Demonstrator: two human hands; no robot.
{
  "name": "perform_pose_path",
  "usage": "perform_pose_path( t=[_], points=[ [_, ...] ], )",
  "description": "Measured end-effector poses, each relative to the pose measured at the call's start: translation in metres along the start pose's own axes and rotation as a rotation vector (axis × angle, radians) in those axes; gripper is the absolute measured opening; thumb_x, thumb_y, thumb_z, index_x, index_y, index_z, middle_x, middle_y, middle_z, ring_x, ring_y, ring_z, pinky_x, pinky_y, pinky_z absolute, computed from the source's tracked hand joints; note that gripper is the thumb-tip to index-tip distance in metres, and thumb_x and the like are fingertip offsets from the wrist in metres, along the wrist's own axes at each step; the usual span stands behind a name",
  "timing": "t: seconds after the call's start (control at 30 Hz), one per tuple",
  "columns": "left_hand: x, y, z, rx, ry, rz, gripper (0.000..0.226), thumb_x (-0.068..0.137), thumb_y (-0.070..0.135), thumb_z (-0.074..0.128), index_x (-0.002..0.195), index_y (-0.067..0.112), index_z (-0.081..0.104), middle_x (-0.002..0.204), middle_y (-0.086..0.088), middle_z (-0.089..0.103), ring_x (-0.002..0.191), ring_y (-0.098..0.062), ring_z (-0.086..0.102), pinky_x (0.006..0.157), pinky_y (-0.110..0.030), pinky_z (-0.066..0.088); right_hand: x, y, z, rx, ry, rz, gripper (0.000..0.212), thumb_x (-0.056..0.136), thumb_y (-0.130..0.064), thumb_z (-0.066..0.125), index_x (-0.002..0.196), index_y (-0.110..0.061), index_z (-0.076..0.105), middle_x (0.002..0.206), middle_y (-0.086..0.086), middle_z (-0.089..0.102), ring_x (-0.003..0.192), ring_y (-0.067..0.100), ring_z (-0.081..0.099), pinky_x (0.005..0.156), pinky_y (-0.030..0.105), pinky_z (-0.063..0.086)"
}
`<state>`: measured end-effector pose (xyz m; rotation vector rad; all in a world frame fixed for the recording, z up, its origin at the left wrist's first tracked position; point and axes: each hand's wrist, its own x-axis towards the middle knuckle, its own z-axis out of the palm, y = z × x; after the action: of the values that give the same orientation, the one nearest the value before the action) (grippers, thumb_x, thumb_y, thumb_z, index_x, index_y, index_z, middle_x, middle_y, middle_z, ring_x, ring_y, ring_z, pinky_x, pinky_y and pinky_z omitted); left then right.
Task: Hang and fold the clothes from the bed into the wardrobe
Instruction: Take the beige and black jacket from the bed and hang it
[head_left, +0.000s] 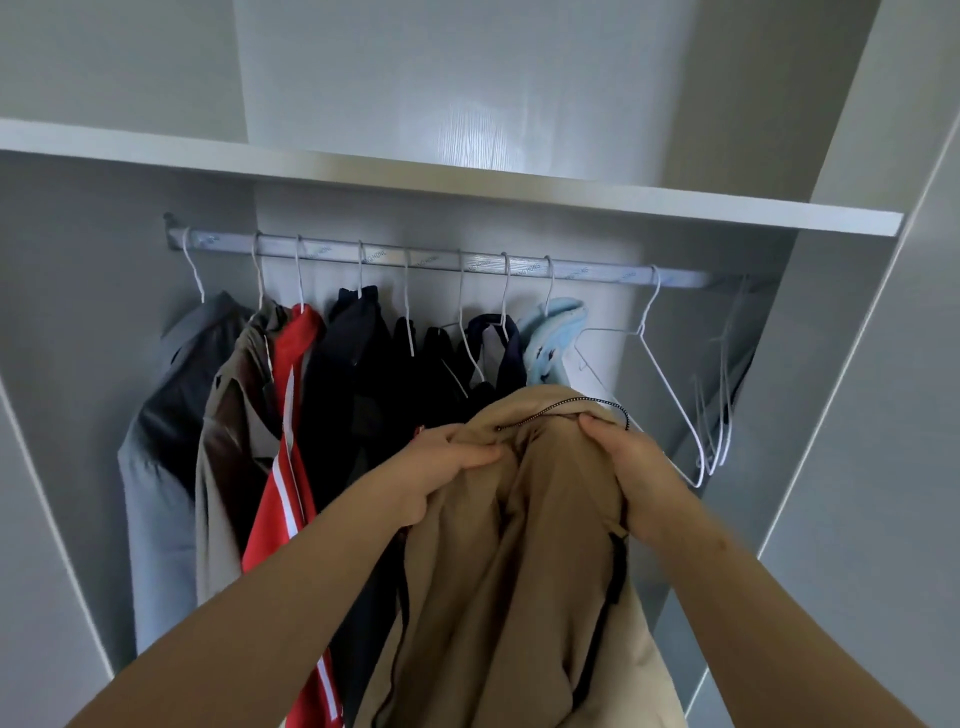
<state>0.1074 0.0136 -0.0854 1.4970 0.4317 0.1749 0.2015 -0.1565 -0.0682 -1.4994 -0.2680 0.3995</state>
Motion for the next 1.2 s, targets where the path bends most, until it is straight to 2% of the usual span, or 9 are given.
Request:
perform_pose_path(
  t=[0.13, 0.27, 0.4, 0.53, 0.63, 0.73, 0.83, 1.0, 1.2],
  points=[
    [0.003, 0.012, 0.0, -0.201, -0.036, -0.029, 0.019, 0.081, 0.023, 0.069, 0.099, 0.017, 0.068, 0.092, -0.007, 0.073, 0.082, -0.02, 0.069, 0.069, -0.03, 0.055, 0.01, 0.001, 0.001, -0.068, 0.011, -0.052, 0.005, 0.086, -0.029, 0.064, 0.083, -0.025, 0.063, 0.091, 0.002, 0.067, 0.089, 0.02, 0.062, 0.082, 0.033, 0.049],
    [0.004, 0.027, 0.002, -0.305, 0.066, -0.043, 0.012, 0.084, 0.025, 0.066, 0.091, 0.015, 0.068, 0.086, -0.009, 0.07, 0.079, -0.022, 0.065, 0.067, -0.031, 0.052, 0.02, 0.005, -0.008, -0.38, -0.095, -0.122, 0.009, 0.086, -0.032, 0.064, 0.083, -0.023, 0.066, 0.087, -0.001, 0.068, 0.079, 0.008, 0.062, 0.06, 0.012, 0.048],
    [0.008, 0.045, 0.003, -0.291, 0.147, -0.062, 0.012, 0.085, 0.02, 0.065, 0.083, 0.008, 0.067, 0.063, -0.01, 0.069, 0.066, -0.023, 0.063, 0.061, -0.031, 0.051, 0.039, 0.007, -0.021, -0.671, -0.163, -0.077, 0.028, 0.083, -0.031, 0.067, 0.103, -0.011, 0.065, 0.107, 0.006, 0.063, 0.101, 0.021, 0.058, 0.082, 0.026, 0.04],
    [0.011, 0.053, 0.008, -0.366, 0.178, -0.113, 0.018, 0.085, 0.021, 0.064, 0.081, 0.003, 0.066, 0.064, -0.013, 0.067, 0.066, -0.025, 0.061, 0.059, -0.035, 0.05, 0.06, 0.013, -0.037, -0.661, 0.007, -0.163, 0.017, 0.085, -0.017, 0.063, 0.102, -0.015, 0.064, 0.107, 0.007, 0.063, 0.095, 0.019, 0.055, 0.079, 0.027, 0.04],
    [0.016, 0.055, 0.01, -0.379, 0.177, -0.153, 0.021, 0.085, 0.022, 0.065, 0.078, 0.002, 0.067, 0.059, -0.013, 0.067, 0.063, -0.025, 0.062, 0.055, -0.036, 0.048, 0.078, 0.016, -0.054, -0.914, 0.204, -0.189, 0.016, 0.083, -0.024, 0.061, 0.098, -0.02, 0.066, 0.106, 0.009, 0.064, 0.097, 0.027, 0.058, 0.083, 0.032, 0.046],
    [0.023, 0.059, 0.009, -0.415, 0.212, -0.169, 0.025, 0.086, 0.022, 0.063, 0.07, 0.002, 0.066, 0.053, -0.011, 0.066, 0.053, -0.024, 0.063, 0.048, -0.034, 0.052, 0.095, 0.01, -0.067, -1.122, 0.35, -0.163, 0.021, 0.081, -0.017, 0.051, 0.096, -0.014, 0.065, 0.109, 0.017, 0.058, 0.101, 0.035, 0.051, 0.084, 0.034, 0.042],
    [0.032, 0.064, 0.012, -0.444, 0.262, -0.162, 0.027, 0.087, 0.021, 0.061, 0.066, 0.004, 0.063, 0.047, -0.009, 0.063, 0.052, -0.023, 0.061, 0.046, -0.033, 0.05, 0.114, 0.01, -0.081, -1.222, 0.327, -0.148, 0.028, 0.083, -0.016, 0.049, 0.107, -0.011, 0.063, 0.119, 0.018, 0.052, 0.11, 0.037, 0.046, 0.089, 0.035, 0.04],
    [0.048, 0.068, 0.021, -0.472, 0.323, -0.156, 0.025, 0.09, 0.02, 0.057, 0.069, 0.008, 0.062, 0.05, -0.008, 0.062, 0.061, -0.02, 0.056, 0.052, -0.035, 0.044, 0.137, 0.017, -0.1, -1.002, 0.335, -0.197, 0.049, 0.083, -0.008, 0.059, 0.131, -0.009, 0.048, 0.13, 0.021, 0.045, 0.119, 0.036, 0.043, 0.098, 0.039, 0.036],
    [0.066, 0.065, 0.03, -0.427, 0.384, -0.123, 0.056, 0.089, 0.023, 0.057, 0.034, 0.013, 0.063, 0.044, -0.005, 0.061, 0.057, -0.018, 0.056, 0.055, -0.032, 0.044, 0.162, 0.02, -0.103, -0.722, 0.228, 0.012, 0.071, 0.084, 0.001, 0.055, 0.146, -0.009, 0.02, 0.131, 0.026, 0.046, 0.105, 0.039, 0.056, 0.082, 0.036, 0.046]
  ],
)
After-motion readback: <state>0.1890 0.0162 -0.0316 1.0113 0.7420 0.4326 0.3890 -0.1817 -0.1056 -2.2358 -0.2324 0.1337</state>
